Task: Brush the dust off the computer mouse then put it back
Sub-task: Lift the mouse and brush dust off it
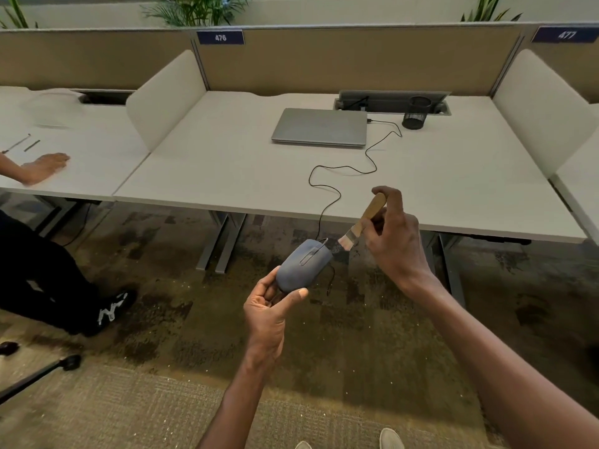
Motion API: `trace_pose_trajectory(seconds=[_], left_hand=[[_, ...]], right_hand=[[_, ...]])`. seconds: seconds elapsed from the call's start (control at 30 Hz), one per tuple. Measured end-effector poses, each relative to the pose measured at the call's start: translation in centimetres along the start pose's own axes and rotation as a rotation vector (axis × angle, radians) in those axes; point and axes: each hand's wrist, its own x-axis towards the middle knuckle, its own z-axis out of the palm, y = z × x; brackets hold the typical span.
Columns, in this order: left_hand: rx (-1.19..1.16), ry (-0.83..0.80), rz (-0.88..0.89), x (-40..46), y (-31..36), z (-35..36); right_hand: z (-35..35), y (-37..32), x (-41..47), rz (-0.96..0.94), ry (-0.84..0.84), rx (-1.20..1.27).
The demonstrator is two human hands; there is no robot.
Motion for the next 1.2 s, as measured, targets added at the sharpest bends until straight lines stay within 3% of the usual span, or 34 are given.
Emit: trace_pose_trajectory(seconds=[0.37,0.83,1.2], left_hand=[[-0.056,0.069,0.045,1.5,-0.3,4.9],[-0.046,0.104,0.129,6.4,-4.2,21.7],[-0.008,0.181,0.160,10.7,-5.6,30.3]], right_hand=[[-2.8,3.5,0.2,0.027,0.017,-0.017],[-11.1,16.2,8.1,0.102,0.016,0.015],[-15.1,21.3,15.2,0.073,0.036,0.012]])
